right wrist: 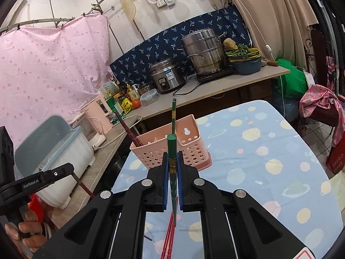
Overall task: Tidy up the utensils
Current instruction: 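Lift both chopsticks and carry them over the pink holder with both tools, then lower the chopsticks into the holder and open both tools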
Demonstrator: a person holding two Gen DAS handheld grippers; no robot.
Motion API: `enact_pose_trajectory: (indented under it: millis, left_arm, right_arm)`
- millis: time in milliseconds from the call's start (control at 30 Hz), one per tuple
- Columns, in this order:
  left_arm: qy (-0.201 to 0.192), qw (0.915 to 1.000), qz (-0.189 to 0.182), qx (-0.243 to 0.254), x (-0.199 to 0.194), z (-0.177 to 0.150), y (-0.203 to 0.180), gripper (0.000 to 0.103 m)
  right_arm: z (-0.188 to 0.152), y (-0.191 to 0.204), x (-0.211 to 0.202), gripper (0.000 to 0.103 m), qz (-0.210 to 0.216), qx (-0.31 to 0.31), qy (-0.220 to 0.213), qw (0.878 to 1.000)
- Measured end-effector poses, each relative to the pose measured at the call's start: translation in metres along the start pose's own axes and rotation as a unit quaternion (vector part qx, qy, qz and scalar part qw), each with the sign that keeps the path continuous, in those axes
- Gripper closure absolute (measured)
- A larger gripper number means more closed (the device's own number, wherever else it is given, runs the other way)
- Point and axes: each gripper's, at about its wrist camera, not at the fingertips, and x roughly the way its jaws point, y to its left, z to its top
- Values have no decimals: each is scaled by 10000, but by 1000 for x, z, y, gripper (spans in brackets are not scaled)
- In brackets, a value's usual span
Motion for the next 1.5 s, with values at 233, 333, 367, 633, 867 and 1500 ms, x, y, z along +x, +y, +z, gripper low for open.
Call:
enact_pose_trajectory:
  millis: [233, 333, 367, 633, 867, 1500]
  left_arm:
    - [-303, 9995, -25, 54, -6, 29, -7, 96]
    - [-535, 9985, -12, 93, -12, 50, -12, 96]
    - [-621, 9980, -7, 90, -14, 58, -14, 96]
    - [-1393, 9901, -2, 144, -27, 121, -26, 96]
    - [-1718, 9849, 106, 176, -8, 154, -27, 96]
    - [-1053, 9940, 274, 131, 88, 136, -12, 96]
  right_arm:
    - [21, 8, 14, 96, 166, 22, -93, 9998]
    - [39, 14, 21, 96, 156, -58, -245, 9996]
    - [45, 16, 23, 96, 148, -88, -296, 9994]
    - [109, 27, 43, 96, 214, -33, -803, 9965]
    - [145, 28, 71, 96, 118, 81, -995, 9949]
    - [116, 24, 150, 96, -163, -179, -198, 9995]
